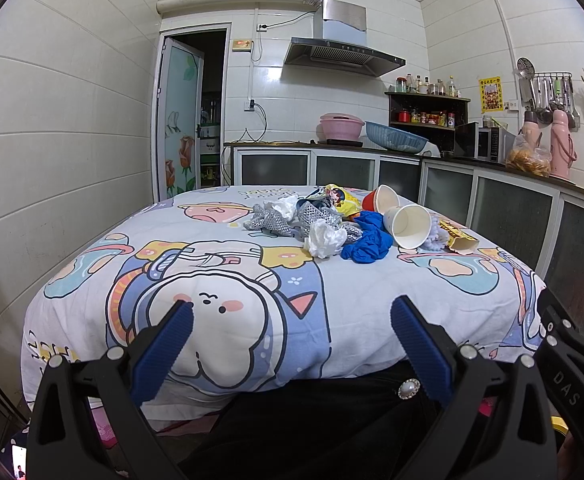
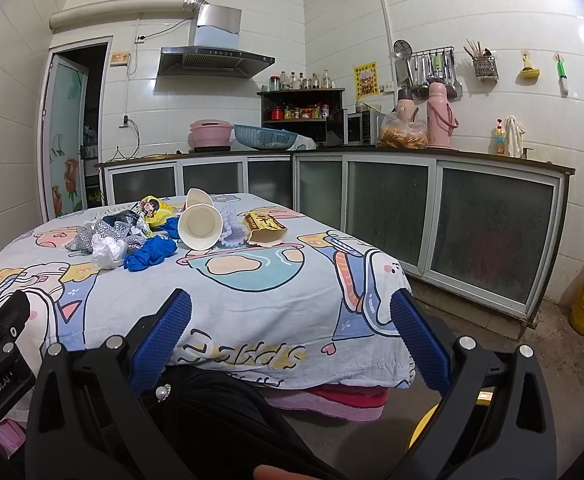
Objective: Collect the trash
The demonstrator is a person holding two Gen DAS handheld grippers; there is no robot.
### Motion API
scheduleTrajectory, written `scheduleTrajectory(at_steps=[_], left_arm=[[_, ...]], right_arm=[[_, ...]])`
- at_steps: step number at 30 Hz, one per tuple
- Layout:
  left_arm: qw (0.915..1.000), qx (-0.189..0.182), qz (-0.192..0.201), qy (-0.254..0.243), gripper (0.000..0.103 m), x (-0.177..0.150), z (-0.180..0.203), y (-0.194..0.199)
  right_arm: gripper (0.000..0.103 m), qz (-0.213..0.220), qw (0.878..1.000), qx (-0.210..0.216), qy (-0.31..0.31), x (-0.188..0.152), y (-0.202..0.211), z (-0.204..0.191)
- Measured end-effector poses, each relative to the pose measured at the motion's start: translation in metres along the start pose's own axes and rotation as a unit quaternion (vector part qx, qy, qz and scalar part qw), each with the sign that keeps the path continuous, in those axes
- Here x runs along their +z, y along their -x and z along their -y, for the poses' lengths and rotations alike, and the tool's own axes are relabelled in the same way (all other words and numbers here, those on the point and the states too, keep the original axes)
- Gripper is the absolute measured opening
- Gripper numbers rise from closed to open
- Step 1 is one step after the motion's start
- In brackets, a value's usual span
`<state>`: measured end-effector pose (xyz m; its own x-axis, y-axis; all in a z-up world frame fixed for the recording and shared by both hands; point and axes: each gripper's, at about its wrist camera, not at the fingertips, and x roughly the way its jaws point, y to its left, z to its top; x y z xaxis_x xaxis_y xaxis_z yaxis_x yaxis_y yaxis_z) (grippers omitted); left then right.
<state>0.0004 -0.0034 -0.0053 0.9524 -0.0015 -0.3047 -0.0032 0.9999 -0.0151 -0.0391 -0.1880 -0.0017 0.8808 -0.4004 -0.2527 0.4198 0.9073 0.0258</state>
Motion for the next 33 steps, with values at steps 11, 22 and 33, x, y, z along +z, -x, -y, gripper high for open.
scheduleTrajectory(at_steps=[11,22,33], left_arm=[[0.9983,0.011,-0.032,0.048,0.095,0.015,-0.022,-0.023],[0.9946,-0.007,-0.102,-0.016,0.095,0.05,-0.052,-0.099],[0.9756,-0.084,-0.192,-0.065,0.095,0.069,-0.03,-0.156]], right_arm=[[0.095,-0.052,0.999,-0.006,-0.017,0.025,-0.029,0.016],[0.095,-0.086,0.994,0.061,0.01,0.077,-0.11,0.034],[0.095,-0.148,0.978,0.146,-0.001,0.085,-0.173,0.034]])
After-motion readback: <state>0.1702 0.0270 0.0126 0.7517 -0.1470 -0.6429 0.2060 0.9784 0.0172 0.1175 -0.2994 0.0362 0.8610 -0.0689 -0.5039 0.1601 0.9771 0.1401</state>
